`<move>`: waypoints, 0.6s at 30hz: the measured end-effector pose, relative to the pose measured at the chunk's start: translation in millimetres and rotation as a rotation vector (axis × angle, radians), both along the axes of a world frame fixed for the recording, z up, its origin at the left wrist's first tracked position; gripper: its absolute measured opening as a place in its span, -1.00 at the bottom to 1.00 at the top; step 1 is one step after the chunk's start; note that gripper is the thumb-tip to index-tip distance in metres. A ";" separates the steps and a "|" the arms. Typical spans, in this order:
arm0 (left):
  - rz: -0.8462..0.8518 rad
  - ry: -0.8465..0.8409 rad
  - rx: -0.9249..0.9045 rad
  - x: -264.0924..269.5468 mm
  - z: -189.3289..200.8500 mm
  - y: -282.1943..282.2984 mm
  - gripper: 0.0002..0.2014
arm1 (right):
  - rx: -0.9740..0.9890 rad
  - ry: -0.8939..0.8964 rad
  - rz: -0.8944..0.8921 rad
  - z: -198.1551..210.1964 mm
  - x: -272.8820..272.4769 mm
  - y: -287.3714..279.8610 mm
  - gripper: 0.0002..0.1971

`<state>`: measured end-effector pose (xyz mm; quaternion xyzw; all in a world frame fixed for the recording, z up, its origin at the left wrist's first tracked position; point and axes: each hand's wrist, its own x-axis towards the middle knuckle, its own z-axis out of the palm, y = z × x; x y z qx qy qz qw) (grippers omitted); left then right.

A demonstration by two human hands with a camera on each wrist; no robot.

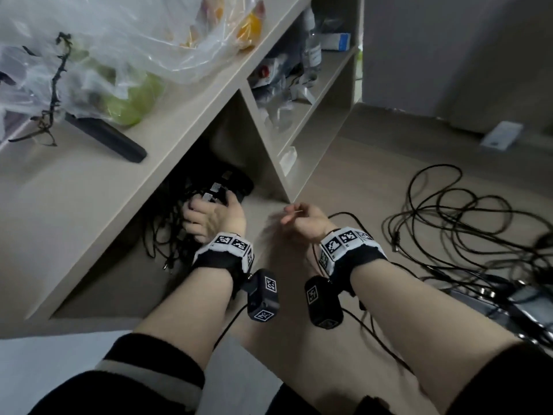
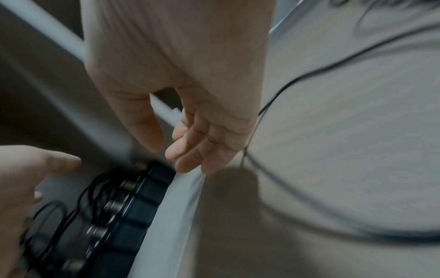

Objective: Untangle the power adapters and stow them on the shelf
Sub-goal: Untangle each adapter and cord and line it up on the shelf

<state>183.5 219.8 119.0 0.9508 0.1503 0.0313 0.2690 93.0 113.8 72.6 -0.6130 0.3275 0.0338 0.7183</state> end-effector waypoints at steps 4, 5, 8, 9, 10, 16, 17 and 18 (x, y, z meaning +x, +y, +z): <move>-0.271 -0.042 -0.079 -59.9 -3.3 -50.4 -0.51 | -0.004 0.020 -0.180 20.4 -51.2 -36.9 -0.79; -0.346 -0.056 -0.101 -73.8 -5.8 -61.0 -0.54 | -0.025 0.025 -0.218 25.4 -67.1 -45.7 -0.80; -0.635 -0.077 -0.157 -112.8 -10.6 -92.0 -0.72 | -0.151 0.056 -0.364 29.6 -115.0 -71.1 -0.86; -0.771 -0.022 -0.186 -126.3 -14.7 -104.0 -0.78 | -0.218 0.084 -0.412 29.2 -133.0 -80.4 -0.85; -0.895 0.080 -0.211 -137.6 -17.6 -113.1 -0.82 | -0.280 0.134 -0.424 28.8 -148.8 -87.7 -0.82; -1.535 0.848 0.041 -208.9 -25.5 -140.4 -0.90 | -0.526 0.506 -0.100 38.0 -250.4 -114.3 -0.77; -1.595 0.859 0.104 -215.1 -27.7 -140.0 -0.88 | -0.532 0.543 -0.079 37.7 -260.5 -115.7 -0.78; -1.643 0.831 0.147 -218.9 -30.1 -139.4 -0.86 | -0.549 0.559 -0.086 37.4 -268.3 -116.1 -0.80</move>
